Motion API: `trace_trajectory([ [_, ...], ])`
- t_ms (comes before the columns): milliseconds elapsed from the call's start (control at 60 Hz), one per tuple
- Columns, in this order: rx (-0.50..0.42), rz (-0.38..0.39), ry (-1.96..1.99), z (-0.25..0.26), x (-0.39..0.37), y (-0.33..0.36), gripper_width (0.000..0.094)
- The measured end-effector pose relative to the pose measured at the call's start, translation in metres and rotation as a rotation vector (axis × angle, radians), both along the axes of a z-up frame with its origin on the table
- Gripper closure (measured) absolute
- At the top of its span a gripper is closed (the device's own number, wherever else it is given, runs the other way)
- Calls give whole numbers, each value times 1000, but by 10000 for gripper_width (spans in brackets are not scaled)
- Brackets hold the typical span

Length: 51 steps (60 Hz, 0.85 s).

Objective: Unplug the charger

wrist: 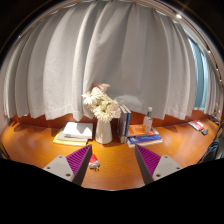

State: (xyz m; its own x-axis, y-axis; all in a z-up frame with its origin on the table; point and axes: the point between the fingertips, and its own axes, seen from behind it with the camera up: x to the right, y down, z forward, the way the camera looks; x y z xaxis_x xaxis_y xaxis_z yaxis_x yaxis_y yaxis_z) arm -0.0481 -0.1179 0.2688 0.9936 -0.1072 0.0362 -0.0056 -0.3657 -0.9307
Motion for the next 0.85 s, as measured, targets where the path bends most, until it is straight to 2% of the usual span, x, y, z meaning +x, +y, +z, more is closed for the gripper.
trace_trajectory([
  [250,-2,-43,-42,27,20,-67,79],
  [400,10,-58,-10,23,21,-99,84],
  [550,-16,-61,-22,11,21,-122,82],
  [850,-50,-68,-14,-9,21,-138,85],
])
